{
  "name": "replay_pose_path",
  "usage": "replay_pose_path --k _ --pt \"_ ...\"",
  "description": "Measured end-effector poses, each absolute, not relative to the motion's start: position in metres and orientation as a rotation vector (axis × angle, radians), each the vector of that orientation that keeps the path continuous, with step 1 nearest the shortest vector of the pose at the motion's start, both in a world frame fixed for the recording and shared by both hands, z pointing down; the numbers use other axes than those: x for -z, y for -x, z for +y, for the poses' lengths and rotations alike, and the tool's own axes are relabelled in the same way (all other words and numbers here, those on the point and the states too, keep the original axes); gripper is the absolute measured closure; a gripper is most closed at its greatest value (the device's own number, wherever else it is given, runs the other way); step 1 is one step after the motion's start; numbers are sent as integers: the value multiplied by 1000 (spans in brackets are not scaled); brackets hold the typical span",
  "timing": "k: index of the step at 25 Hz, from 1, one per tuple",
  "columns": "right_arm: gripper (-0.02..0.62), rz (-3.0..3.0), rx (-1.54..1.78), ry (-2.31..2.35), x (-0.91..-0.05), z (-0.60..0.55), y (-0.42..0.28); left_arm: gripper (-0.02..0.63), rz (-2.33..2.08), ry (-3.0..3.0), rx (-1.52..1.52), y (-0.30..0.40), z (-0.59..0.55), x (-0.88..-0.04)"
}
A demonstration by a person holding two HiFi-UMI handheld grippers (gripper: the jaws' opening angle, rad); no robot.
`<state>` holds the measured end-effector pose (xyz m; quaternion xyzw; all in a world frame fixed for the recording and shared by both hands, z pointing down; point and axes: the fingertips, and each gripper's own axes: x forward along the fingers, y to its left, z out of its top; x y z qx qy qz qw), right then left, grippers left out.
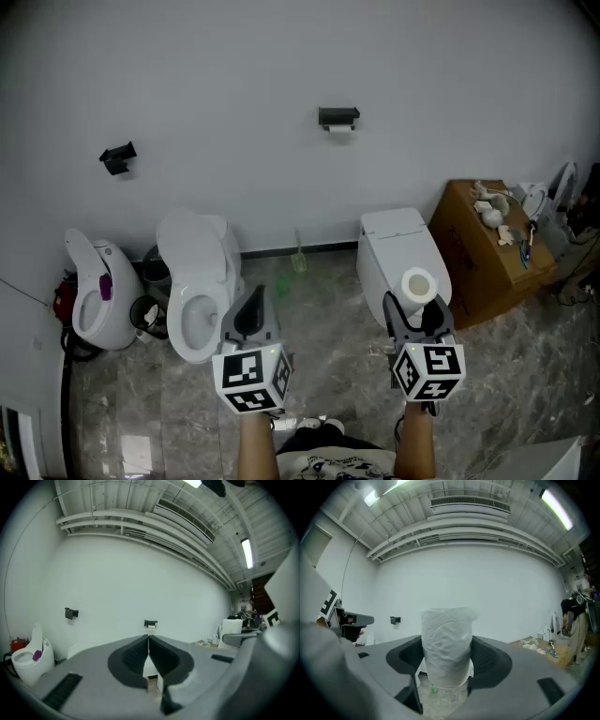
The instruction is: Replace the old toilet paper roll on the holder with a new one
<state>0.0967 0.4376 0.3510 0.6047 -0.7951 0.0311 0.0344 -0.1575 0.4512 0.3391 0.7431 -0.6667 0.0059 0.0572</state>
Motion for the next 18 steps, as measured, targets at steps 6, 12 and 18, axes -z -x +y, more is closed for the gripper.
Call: replay_pose_path --k 6,12,18 --pt "290 -2445 -92 -1861 -353 442 -100 601 -2030 -2255 -26 155 456 -341" --pt "290 -2448 -93 -1865 -353 445 -101 601 -2028 -2248 -30 155 458 -343" --pt "290 -2459 -123 -1900 -356 444 -107 601 -2032 -2244 -42 152 456 -346"
